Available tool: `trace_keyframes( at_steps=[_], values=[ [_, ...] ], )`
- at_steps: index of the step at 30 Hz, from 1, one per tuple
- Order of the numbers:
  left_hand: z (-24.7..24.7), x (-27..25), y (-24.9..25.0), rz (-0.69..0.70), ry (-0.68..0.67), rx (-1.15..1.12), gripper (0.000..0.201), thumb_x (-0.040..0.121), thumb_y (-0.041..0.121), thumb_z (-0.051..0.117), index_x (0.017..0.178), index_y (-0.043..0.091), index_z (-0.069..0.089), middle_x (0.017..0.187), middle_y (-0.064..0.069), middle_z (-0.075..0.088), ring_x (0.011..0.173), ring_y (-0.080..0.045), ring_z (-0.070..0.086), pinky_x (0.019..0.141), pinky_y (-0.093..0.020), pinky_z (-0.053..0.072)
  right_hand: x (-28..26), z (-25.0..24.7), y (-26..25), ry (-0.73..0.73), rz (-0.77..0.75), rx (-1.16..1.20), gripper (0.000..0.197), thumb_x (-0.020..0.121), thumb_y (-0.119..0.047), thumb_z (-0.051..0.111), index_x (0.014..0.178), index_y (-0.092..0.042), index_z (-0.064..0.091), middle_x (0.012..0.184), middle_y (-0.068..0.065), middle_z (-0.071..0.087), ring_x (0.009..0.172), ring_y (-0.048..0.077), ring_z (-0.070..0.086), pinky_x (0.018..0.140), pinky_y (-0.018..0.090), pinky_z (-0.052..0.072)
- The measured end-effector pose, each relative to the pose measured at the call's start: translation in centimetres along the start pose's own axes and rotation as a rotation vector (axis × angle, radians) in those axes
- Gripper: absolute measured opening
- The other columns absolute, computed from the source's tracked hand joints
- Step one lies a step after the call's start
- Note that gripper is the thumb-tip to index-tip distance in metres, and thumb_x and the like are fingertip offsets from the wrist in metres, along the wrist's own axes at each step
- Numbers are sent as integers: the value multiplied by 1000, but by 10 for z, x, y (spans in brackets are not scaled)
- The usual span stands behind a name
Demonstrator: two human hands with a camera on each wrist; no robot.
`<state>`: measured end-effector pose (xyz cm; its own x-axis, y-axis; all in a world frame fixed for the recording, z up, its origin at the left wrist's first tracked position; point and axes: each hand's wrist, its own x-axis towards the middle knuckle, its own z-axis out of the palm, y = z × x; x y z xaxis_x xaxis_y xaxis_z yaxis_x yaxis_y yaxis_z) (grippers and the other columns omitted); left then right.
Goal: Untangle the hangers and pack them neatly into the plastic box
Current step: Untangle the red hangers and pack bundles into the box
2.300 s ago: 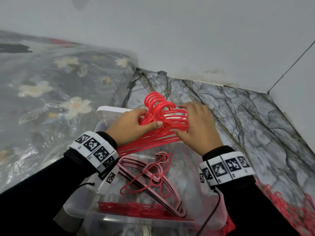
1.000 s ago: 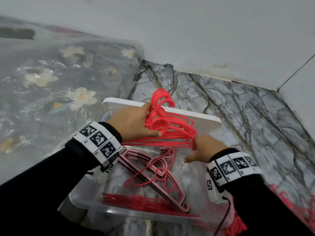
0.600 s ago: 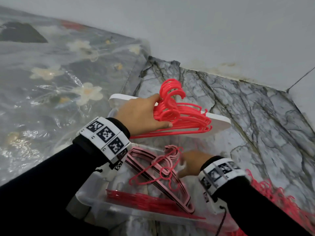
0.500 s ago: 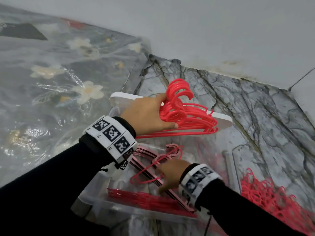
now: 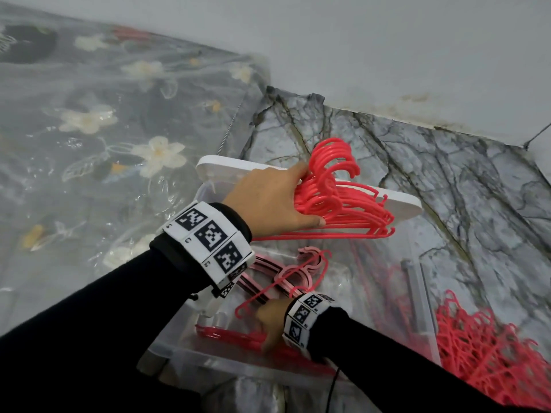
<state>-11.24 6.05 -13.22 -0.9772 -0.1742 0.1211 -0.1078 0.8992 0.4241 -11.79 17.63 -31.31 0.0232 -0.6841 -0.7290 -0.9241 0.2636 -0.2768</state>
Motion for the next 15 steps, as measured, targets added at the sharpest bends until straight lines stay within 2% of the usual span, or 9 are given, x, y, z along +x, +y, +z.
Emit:
trace_keyframes(
  at_steps=[1,3,5,6,8,10,12,13,15],
  values=[
    [0,0,1,1,-4,6,71,68,68,65,121,25,48,95,5,68,85,-19,63,76,-36,50,0,1,0,-51,15,55,44,79,-35,73,100,3,63,94,18,65,85,29,62,70,32,47],
    [1,0,2,5,-3,19,68,67,69,65,116,25,50,95,5,68,85,-18,63,76,-35,50,-1,3,-1,-136,26,127,37,83,-26,71,105,1,62,95,16,62,86,27,60,74,30,45],
    [1,-1,3,7,1,23,65,66,69,65,111,24,52,93,5,68,84,-18,63,75,-35,49,-3,6,-1,-185,25,170,40,86,-17,67,120,1,55,113,20,59,102,32,57,73,25,40],
    [2,-1,4,6,-1,19,64,66,69,65,110,24,52,92,5,67,82,-17,62,74,-34,49,-5,7,-2,-170,18,178,45,86,-14,66,126,0,51,123,21,56,111,33,55,76,25,42],
    [2,-2,4,7,-9,12,63,66,69,66,107,23,52,89,6,66,80,-17,62,72,-34,49,-6,7,-5,-142,-14,150,50,85,-11,67,131,-3,49,131,19,53,118,32,52,87,29,43],
    [2,-2,4,11,-8,4,62,66,68,67,106,23,52,87,7,65,78,-16,61,71,-34,48,-5,9,-7,-203,-42,115,44,89,-11,62,131,-2,50,131,18,53,118,31,51,91,30,40],
    [2,-2,4,13,-8,-4,61,66,67,67,106,23,52,86,8,65,77,-15,60,70,-33,47,-7,11,-10,-235,0,127,38,93,-20,57,126,-3,55,126,18,57,114,33,54,97,36,44],
    [2,-2,4,14,-9,-4,61,66,67,67,105,23,52,86,8,64,77,-15,60,70,-32,47,-9,10,-9,-246,34,163,37,92,-23,57,123,-3,57,123,19,59,112,34,56,96,41,46],
    [2,-2,3,17,-9,1,60,66,67,67,104,23,52,87,8,64,78,-16,60,69,-32,46,-12,8,-8,-242,74,242,36,90,-18,60,121,-1,60,121,21,61,112,36,58,94,43,49]
  ],
)
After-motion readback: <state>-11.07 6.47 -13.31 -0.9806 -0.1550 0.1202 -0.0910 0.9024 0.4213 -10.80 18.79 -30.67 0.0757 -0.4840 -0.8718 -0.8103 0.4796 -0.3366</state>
